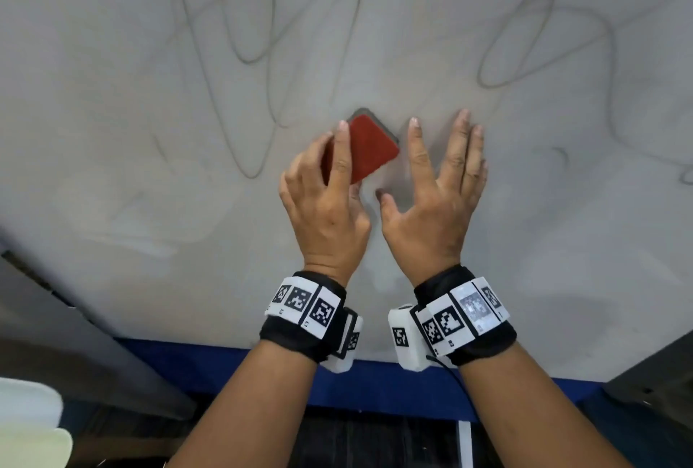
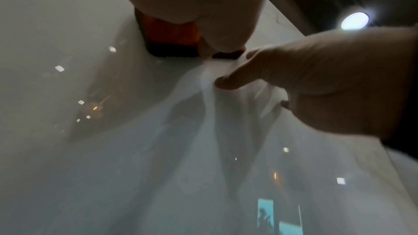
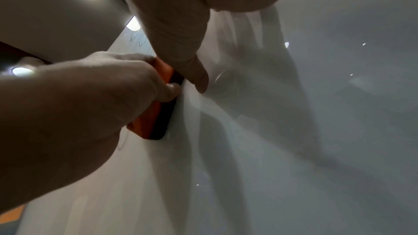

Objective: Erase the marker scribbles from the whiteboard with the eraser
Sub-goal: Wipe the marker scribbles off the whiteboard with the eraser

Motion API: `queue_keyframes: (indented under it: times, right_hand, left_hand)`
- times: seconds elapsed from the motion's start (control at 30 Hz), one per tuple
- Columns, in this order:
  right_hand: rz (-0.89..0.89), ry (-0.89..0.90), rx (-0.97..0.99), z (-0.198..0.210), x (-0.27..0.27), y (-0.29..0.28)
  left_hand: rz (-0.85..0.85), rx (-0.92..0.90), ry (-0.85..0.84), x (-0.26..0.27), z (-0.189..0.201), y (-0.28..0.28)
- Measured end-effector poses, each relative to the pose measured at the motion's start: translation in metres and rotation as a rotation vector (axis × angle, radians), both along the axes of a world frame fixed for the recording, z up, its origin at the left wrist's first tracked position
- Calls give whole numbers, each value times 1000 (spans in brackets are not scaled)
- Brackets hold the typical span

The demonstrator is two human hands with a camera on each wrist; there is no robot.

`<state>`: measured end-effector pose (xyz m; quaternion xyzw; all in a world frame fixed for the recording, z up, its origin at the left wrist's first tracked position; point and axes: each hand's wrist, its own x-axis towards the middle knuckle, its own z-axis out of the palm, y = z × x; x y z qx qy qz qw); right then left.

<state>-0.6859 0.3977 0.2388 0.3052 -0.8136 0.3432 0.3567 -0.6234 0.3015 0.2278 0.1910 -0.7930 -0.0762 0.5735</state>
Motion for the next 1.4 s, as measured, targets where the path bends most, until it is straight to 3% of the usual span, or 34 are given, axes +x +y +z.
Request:
queue_keyframes:
  times: [0.1, 0.23, 0.4, 0.57, 0.7, 0.77, 0.9, 1.0, 1.07, 1.13, 1.2, 1.23, 1.33, 1.4]
  right_hand:
    - [-7, -8, -22, -1, 4, -3]
    - [-13, -14, -43, -1, 6, -8]
    - [29, -36, -140, 1, 15, -18]
    - [133, 30, -197, 10, 29, -37]
    - [124, 66, -212, 15, 35, -56]
    - [99, 74, -222, 14, 35, -63]
    - [78, 60, -219, 13, 35, -69]
    - [59, 63, -225, 11, 35, -75]
    - [40, 76, -239, 11, 36, -79]
    - [30, 96, -252, 10, 37, -82]
    - [27, 107, -255, 9, 37, -81]
    - [26, 104, -251, 8, 36, -80]
    - [34, 96, -225, 9, 34, -78]
    - [47, 97, -203, 7, 34, -76]
  left_hand:
    - [8, -128, -63, 9, -4, -18]
    - [93, 232, 146, 18, 2, -29]
    - [-21, -137, -69, 20, -10, -33]
    - [88, 223, 157, 36, -4, -62]
    - [-4, -101, -11, 44, -9, -69]
    - [-9, -176, -52, 51, -11, -86]
    - [100, 113, 157, 64, -9, -118]
    - [104, 315, 284, 57, -5, -112]
    - [50, 192, 190, 53, -9, -98]
    - [-17, -105, 9, 52, -22, -94]
    - [-20, -192, -29, 56, -23, -108]
    - [13, -135, 19, 57, -22, -113]
    - [106, 259, 297, 55, -8, -118]
    - [133, 346, 355, 49, -2, -113]
